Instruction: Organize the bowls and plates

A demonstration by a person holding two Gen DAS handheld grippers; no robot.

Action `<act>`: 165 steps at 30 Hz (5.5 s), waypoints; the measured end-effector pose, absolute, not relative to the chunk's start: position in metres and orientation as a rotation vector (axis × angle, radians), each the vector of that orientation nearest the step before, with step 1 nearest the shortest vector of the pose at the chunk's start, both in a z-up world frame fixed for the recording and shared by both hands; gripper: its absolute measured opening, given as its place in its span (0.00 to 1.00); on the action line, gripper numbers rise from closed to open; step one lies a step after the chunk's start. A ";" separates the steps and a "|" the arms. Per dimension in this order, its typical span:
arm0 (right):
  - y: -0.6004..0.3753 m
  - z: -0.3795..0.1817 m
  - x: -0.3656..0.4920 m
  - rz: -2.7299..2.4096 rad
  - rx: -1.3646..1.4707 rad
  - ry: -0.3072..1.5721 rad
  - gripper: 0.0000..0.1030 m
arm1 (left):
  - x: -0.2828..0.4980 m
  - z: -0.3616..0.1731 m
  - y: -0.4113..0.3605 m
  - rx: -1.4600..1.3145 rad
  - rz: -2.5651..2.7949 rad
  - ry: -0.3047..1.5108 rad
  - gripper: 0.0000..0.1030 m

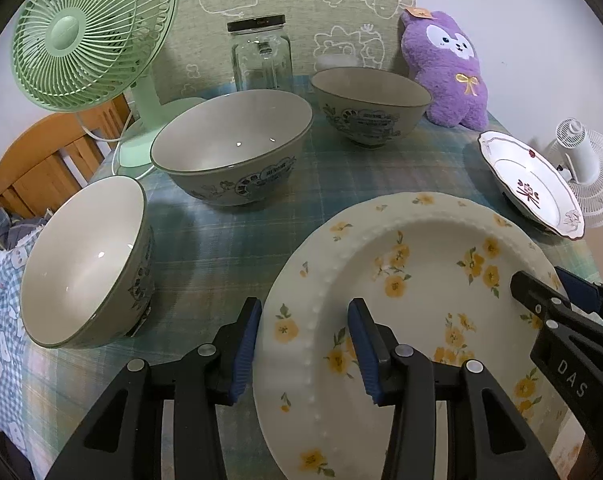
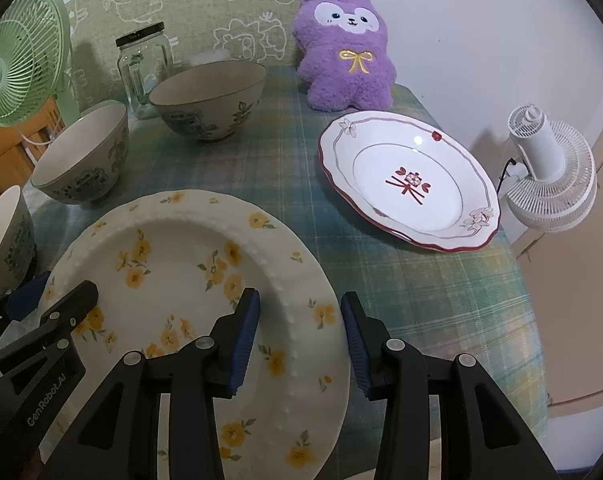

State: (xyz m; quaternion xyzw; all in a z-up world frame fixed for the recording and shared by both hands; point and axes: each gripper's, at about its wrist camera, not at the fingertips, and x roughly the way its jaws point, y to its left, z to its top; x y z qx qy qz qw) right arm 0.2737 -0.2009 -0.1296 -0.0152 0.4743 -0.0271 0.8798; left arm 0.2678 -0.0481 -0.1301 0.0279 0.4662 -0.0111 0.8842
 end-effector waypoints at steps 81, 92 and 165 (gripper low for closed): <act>-0.282 -0.078 0.124 -0.220 0.035 0.958 0.44 | 0.146 -0.083 -0.126 0.088 -0.177 0.919 0.44; -0.313 -0.091 0.107 -0.190 0.010 0.989 0.44 | 0.123 -0.099 -0.156 0.059 -0.143 0.951 0.44; -0.339 -0.079 0.105 -0.087 0.048 0.944 0.74 | 0.104 -0.087 -0.196 0.076 -0.086 0.914 0.73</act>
